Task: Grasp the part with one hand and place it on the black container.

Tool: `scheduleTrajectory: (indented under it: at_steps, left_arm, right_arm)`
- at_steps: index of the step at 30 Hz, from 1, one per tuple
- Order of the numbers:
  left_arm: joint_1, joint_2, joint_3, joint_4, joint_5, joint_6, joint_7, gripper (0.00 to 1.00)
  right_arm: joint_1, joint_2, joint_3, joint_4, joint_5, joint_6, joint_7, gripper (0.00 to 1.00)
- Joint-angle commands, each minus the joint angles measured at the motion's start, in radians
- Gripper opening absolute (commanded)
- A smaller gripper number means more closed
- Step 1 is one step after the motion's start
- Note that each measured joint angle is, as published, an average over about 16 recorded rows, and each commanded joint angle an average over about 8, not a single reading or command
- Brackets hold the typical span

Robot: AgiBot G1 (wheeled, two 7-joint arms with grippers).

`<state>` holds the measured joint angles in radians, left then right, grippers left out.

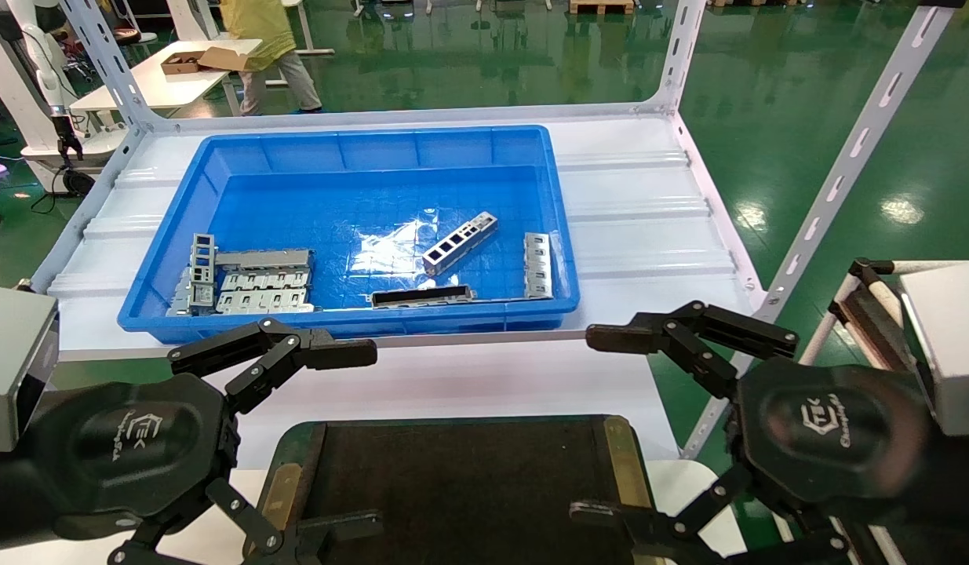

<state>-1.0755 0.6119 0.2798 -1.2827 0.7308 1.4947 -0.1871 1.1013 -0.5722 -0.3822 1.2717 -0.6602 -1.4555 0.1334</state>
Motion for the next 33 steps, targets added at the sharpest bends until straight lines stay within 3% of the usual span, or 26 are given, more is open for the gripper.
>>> scheduleTrajectory:
  at_steps: [1, 33]
  left_arm:
    - [0.0, 0.0, 0.0, 0.0, 0.0, 0.0, 0.0, 1.0]
    - [-0.002, 0.0, 0.0, 0.004, 0.001, -0.005, -0.004, 1.0]
  right_arm:
    - [0.0, 0.0, 0.0, 0.0, 0.0, 0.0, 0.0, 1.0]
    - [0.0, 0.0, 0.0, 0.0, 0.0, 0.0, 0.0, 1.0]
